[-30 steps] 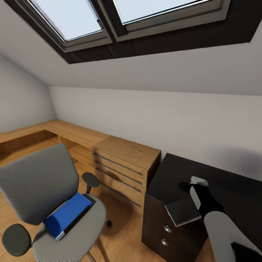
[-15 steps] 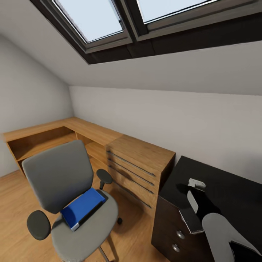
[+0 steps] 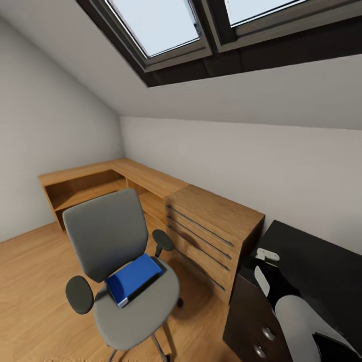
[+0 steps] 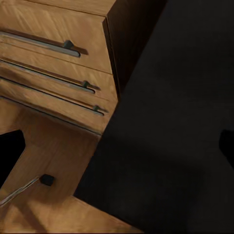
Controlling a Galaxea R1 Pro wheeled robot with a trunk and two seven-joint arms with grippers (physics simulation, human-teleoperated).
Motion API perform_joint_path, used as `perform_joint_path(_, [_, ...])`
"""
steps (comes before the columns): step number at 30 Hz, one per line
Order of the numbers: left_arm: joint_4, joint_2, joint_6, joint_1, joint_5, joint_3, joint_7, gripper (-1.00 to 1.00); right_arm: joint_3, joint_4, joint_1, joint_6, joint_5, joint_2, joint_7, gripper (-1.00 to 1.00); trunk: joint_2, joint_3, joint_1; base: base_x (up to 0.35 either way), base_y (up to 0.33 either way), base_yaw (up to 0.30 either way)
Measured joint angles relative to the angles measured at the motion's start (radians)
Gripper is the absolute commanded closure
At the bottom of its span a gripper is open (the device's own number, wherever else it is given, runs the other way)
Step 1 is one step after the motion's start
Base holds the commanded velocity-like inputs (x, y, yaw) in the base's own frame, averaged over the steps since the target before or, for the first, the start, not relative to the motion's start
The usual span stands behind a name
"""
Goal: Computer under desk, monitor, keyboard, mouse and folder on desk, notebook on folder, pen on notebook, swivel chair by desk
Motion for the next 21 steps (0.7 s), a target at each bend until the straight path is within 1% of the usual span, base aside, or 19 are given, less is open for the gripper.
perform_joint_path(4, [0.000, 0.000, 0.000, 0.000, 0.001, 0.000, 0.000, -1.00, 0.000, 0.010, 0.000, -0.014, 0.000, 0.000, 0.000, -1.00, 0.000, -0.003, 0.000, 0.000, 0.000, 0.258])
perform_joint_path(9, [0.000, 0.000, 0.000, 0.000, 0.001, 0.000, 0.000, -1.00, 0.002, 0.044, 0.000, -0.078, -0.001, 0.001, 0.000, -1.00, 0.000, -0.007, 0.000, 0.000, 0.000, 0.258])
perform_joint_path(13, [0.000, 0.000, 0.000, 0.000, 0.001, 0.000, 0.000, -1.00, 0.017, 0.076, 0.000, -0.138, 0.002, 0.001, 0.000, -1.00, 0.000, -0.010, 0.000, 0.000, 0.000, 0.257])
perform_joint_path(16, [0.000, 0.002, 0.000, 0.000, 0.001, 0.000, 0.000, -1.00, 0.024, 0.090, 0.000, -0.163, 0.002, 0.002, 0.000, -1.00, 0.000, -0.012, 0.000, 0.000, 0.000, 0.249])
perform_joint_path(21, [0.000, 0.003, 0.000, 0.000, 0.001, 0.000, 0.000, -1.00, 0.027, 0.101, 0.000, -0.178, 0.002, 0.002, 0.000, -1.00, 0.000, -0.017, 0.000, 0.000, 0.000, 0.229])
